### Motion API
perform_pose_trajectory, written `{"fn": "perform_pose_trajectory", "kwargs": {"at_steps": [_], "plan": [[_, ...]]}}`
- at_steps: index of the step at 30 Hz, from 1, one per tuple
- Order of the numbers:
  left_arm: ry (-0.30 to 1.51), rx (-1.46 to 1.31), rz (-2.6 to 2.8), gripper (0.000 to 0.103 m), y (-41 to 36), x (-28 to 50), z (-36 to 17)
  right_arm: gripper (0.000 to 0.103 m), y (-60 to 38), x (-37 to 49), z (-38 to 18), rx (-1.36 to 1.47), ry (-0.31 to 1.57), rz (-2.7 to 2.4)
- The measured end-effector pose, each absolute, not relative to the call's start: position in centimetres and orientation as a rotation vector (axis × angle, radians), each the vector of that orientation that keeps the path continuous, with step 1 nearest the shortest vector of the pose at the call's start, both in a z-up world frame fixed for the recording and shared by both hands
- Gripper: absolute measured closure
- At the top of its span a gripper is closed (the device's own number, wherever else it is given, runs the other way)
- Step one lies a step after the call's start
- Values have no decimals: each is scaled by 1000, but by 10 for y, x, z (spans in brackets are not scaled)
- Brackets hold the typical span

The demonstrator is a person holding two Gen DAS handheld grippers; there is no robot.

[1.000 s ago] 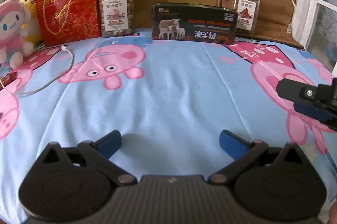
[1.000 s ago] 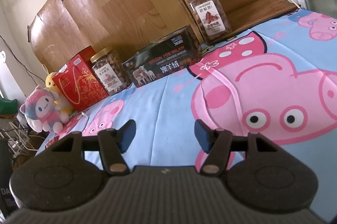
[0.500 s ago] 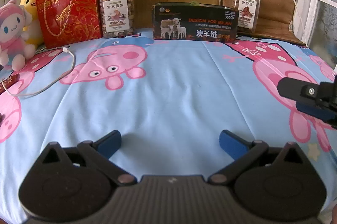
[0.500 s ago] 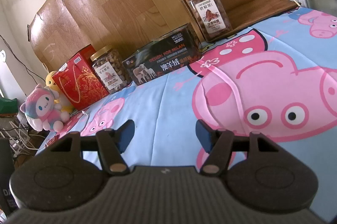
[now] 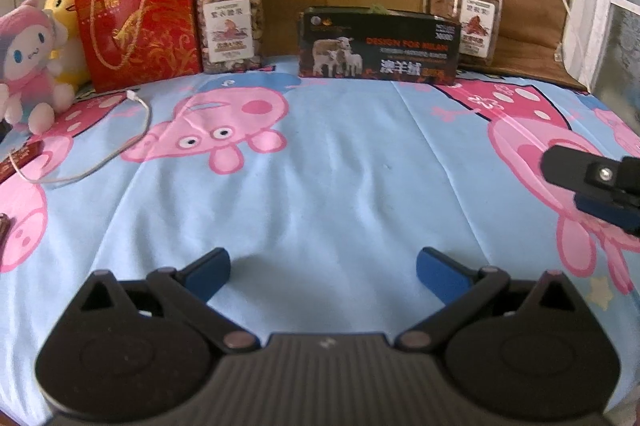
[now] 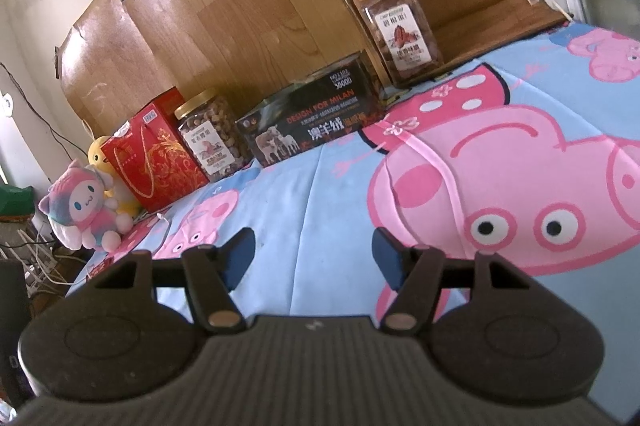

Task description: Organize snacks

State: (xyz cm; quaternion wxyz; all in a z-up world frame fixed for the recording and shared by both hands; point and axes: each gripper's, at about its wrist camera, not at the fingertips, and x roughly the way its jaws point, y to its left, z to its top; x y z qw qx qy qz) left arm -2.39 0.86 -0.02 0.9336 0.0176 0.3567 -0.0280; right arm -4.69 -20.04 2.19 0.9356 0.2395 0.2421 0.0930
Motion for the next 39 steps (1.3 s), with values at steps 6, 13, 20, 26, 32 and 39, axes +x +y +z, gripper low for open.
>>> {"fn": "perform_pose_trajectory", "kwargs": {"at_steps": [6, 13, 20, 26, 32, 39], "plan": [[666, 58, 10, 0, 12, -26, 8, 34, -196, -53, 31, 437, 432, 182], [625, 94, 69, 0, 16, -26, 19, 33, -192, -56, 36, 393, 391, 183], [584, 151, 118, 0, 11, -29, 23, 32, -191, -57, 36, 390, 389, 181], [582, 151, 115, 0, 11, -32, 25, 32, -190, -58, 36, 389, 387, 180], [587, 142, 117, 0, 12, -32, 27, 32, -190, -58, 35, 394, 389, 180], [596, 145, 113, 0, 11, -33, 26, 32, -190, -59, 35, 400, 388, 175]]}}
